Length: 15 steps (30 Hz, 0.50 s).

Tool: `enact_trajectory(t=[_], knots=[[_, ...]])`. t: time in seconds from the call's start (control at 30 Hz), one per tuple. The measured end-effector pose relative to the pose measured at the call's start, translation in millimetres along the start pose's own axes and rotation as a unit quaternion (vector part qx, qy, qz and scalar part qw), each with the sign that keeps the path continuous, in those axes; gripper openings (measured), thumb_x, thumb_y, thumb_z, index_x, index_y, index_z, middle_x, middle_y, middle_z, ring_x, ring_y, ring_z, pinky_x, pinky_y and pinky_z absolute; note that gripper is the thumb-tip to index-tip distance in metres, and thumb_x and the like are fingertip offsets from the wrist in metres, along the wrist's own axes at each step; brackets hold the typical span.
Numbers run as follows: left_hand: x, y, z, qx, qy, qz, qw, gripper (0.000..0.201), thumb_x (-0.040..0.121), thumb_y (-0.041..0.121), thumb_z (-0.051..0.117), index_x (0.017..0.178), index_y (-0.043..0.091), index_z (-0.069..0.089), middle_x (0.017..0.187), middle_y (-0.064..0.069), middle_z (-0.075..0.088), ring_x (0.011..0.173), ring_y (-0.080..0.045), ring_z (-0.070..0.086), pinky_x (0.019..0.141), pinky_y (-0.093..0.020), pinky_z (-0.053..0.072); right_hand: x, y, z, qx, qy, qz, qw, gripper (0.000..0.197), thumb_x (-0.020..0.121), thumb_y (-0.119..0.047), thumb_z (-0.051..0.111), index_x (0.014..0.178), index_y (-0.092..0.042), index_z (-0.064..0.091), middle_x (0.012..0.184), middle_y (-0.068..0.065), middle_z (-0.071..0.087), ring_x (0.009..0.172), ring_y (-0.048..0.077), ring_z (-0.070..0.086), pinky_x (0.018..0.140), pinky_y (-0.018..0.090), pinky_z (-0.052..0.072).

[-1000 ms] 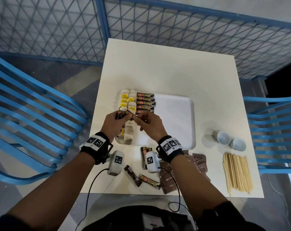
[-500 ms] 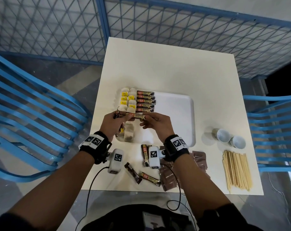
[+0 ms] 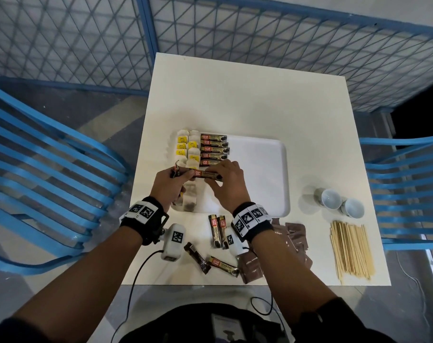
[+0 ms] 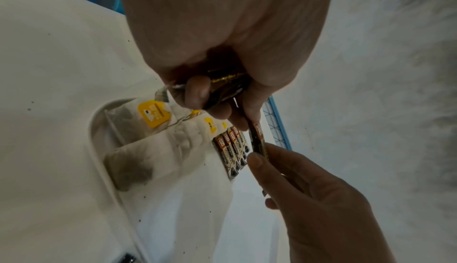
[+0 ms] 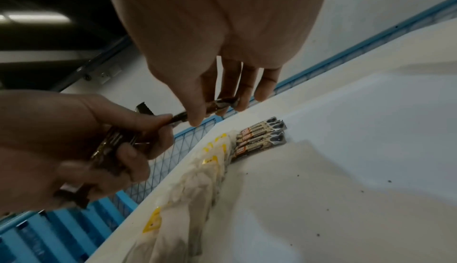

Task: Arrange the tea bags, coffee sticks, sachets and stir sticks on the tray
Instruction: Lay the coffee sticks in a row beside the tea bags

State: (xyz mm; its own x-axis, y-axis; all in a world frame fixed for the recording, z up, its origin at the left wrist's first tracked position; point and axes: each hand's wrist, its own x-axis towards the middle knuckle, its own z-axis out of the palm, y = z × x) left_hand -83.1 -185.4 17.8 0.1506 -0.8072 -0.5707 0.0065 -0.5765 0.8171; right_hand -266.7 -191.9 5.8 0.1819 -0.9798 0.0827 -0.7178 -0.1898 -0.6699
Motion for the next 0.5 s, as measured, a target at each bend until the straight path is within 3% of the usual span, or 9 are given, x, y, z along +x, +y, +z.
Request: enact_trajectory(t=[0.17, 0.3, 0.5], knots=[[7.8, 3.2, -3.0, 0.02, -0.002, -0.017, 1.0, 0.013, 0.095, 0.023, 0.068, 0.103, 0.014, 0.072, 0.083, -0.012, 0.06, 0.055, -0.019, 0.047, 0.04, -0.023, 0.033, 10.3, 15.3, 3.8, -0.01, 0.017, 0.049, 0.999, 0.029, 0.081, -0.017, 0.08, 0.109, -0.016, 0.074, 0.106, 0.006, 0.058, 0.101, 0.027, 0.051, 0.09, 0.04, 0.043], [14.8, 2.7, -6.1, 0.006, -0.001, -0.035, 0.999, 0.005, 0.097, 0.013, 0.056, 0.099, 0.011, 0.059, 0.08, -0.014, 0.058, 0.054, -0.022, 0.046, 0.045, -0.028, 0.032, 9.1, 31.4, 8.3, -0.069, -0.006, 0.083, 0.994, 0.029, 0.08, -0.022, 0.079, 0.107, -0.018, 0.071, 0.105, 0.003, 0.062, 0.101, 0.029, 0.052, 0.086, 0.043, 0.041], [21.8, 3.1, -11.5, 0.022, -0.007, -0.009, 1.0, 0.011, 0.099, 0.008, 0.055, 0.096, 0.005, 0.065, 0.075, -0.01, 0.06, 0.05, -0.017, 0.045, 0.04, -0.024, 0.032, 8.0, 36.9, 27.1, -0.165, 0.007, 0.088, 0.982, 0.024, 0.073, -0.024, 0.08, 0.096, -0.023, 0.073, 0.102, 0.006, 0.059, 0.098, 0.031, 0.051, 0.083, 0.041, 0.038]])
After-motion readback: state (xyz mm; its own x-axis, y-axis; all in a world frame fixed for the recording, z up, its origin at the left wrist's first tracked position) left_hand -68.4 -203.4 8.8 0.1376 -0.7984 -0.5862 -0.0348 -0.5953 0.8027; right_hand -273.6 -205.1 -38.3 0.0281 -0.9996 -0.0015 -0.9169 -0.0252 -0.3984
